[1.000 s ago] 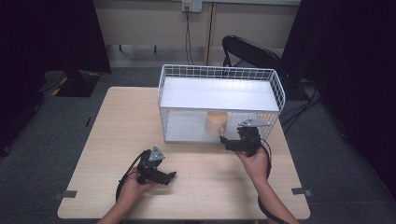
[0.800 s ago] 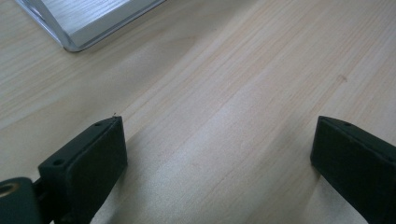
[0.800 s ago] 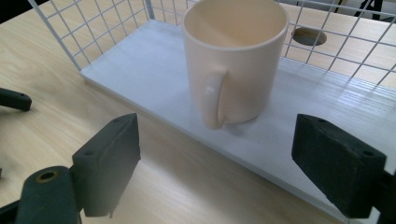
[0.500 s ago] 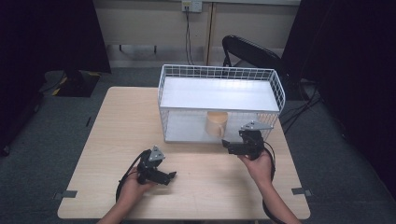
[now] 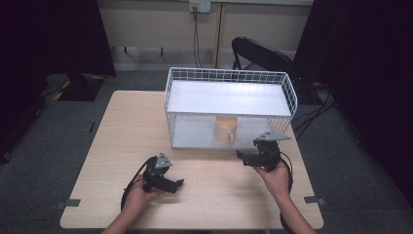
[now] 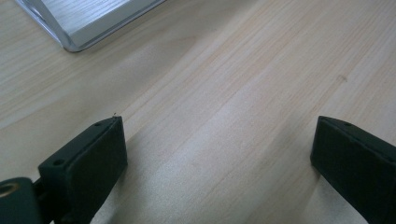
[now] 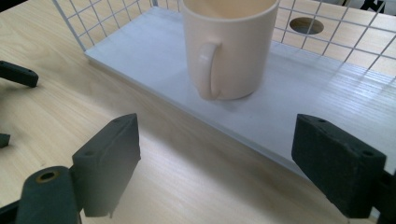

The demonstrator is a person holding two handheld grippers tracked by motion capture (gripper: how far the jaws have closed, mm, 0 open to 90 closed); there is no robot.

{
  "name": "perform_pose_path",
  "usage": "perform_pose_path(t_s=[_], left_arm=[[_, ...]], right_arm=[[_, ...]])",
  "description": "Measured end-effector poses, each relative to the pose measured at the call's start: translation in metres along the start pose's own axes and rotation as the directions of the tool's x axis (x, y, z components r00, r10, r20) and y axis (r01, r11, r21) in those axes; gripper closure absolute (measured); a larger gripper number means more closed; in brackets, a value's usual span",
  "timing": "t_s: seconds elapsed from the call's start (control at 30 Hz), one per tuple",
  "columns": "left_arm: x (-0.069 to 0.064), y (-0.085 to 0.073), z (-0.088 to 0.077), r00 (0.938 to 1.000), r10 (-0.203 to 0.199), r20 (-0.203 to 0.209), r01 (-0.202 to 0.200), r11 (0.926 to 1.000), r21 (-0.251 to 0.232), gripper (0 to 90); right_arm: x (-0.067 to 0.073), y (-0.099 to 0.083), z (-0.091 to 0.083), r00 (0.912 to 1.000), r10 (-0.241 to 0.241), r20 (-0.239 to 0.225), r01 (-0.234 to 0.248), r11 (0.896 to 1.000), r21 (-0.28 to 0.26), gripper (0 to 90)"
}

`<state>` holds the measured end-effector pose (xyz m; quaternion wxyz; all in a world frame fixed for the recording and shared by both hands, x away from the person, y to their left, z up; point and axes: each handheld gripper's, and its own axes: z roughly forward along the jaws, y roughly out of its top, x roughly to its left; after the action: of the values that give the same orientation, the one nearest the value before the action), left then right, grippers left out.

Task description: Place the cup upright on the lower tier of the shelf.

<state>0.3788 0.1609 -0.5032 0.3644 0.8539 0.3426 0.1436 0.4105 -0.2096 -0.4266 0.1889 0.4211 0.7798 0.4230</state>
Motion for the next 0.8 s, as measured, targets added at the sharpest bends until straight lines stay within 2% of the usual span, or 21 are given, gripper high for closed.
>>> perform_pose_path(t_s=[0.47, 0.8], left_arm=[[0.000, 0.000, 0.000, 1.0000, -0.001, -0.001, 0.001, 1.0000, 0.002, 3.2], [0.000, 0.000, 0.000, 1.0000, 0.000, -0.001, 0.000, 1.0000, 0.000, 3.1]], right_arm=[[-0.008, -0.012, -0.011, 1.0000, 0.007, 0.004, -0.007, 1.000, -0.002, 14.9], [-0.010, -0.019, -0.017, 1.0000, -0.006, 0.005, 0.006, 1.000, 0.003, 14.9]])
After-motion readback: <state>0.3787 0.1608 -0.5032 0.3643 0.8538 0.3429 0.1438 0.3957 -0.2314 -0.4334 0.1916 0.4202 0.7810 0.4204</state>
